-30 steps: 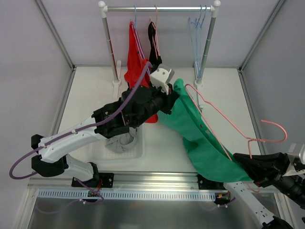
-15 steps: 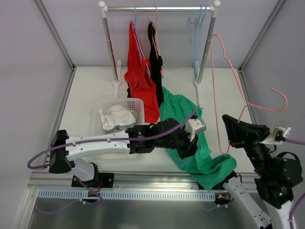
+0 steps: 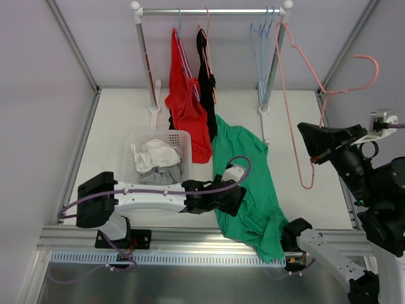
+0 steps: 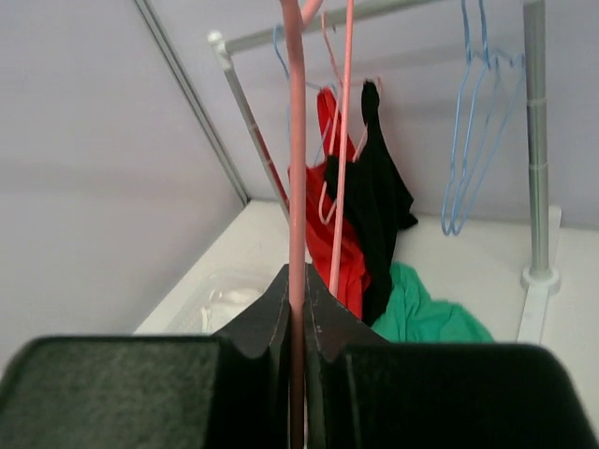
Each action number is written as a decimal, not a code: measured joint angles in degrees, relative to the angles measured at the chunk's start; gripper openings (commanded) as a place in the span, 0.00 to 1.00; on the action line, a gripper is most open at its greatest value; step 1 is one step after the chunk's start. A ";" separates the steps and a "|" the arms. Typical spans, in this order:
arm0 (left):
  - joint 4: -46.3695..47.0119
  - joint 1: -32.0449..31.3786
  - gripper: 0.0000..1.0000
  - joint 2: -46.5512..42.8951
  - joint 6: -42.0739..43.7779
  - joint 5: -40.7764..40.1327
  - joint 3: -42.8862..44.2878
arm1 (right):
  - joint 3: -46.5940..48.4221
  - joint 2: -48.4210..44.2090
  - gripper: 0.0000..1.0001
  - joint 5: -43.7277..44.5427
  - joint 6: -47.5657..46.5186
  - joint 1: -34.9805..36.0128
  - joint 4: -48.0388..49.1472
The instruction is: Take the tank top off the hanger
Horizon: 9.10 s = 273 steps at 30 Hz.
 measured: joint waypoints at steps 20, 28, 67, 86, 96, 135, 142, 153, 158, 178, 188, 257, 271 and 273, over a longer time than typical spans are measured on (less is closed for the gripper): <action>-32.02 2.51 0.99 -45.83 -1.60 -12.79 -3.19 | 22.21 40.44 0.00 7.87 0.79 0.66 -16.48; -39.30 2.51 0.99 -46.93 4.11 -11.93 -8.11 | 44.57 61.16 0.00 12.87 -4.46 0.70 -17.05; -41.97 -0.57 0.99 -55.65 3.52 -11.63 -9.68 | 48.83 77.94 0.36 10.49 1.20 -7.89 -6.38; -41.13 -0.55 0.99 -40.61 6.34 -15.72 1.22 | 21.20 45.31 0.99 0.11 1.05 -8.11 -6.93; -33.51 10.97 0.99 -12.04 12.90 -6.14 20.48 | 2.47 17.99 0.99 0.70 -2.45 -8.59 -11.28; -27.45 28.44 0.99 51.15 14.14 23.56 67.06 | -12.15 -27.74 0.99 3.28 -2.43 -8.81 -30.45; -24.39 27.85 0.99 48.81 17.05 30.23 62.31 | -12.13 -28.04 1.00 3.19 -2.43 -8.81 -30.45; -22.05 20.48 0.99 40.68 19.65 28.96 48.37 | -12.15 -28.04 1.00 2.97 -0.81 -8.81 -30.45; -21.09 15.80 0.99 37.92 19.65 27.56 43.98 | -12.15 -28.04 0.99 2.54 -0.31 -8.81 -30.45; -16.31 11.23 0.99 18.45 13.33 31.52 23.21 | -12.15 -28.41 0.99 1.03 1.27 -8.81 -30.45; -10.91 8.00 0.99 17.05 12.15 37.20 16.68 | -12.15 -28.41 0.99 -1.25 2.25 -8.81 -30.45; -50.25 28.37 0.00 -20.94 8.41 -17.14 45.20 | -13.46 -29.05 1.00 -4.07 3.67 -8.81 -26.21; -52.13 40.24 0.00 -21.59 5.25 -12.96 31.52 | -14.10 -28.85 1.00 -4.48 3.69 -8.81 -25.62; -50.56 41.05 0.00 -21.38 4.94 -11.80 28.87 | -14.40 -28.85 1.00 -4.48 3.67 -8.81 -25.59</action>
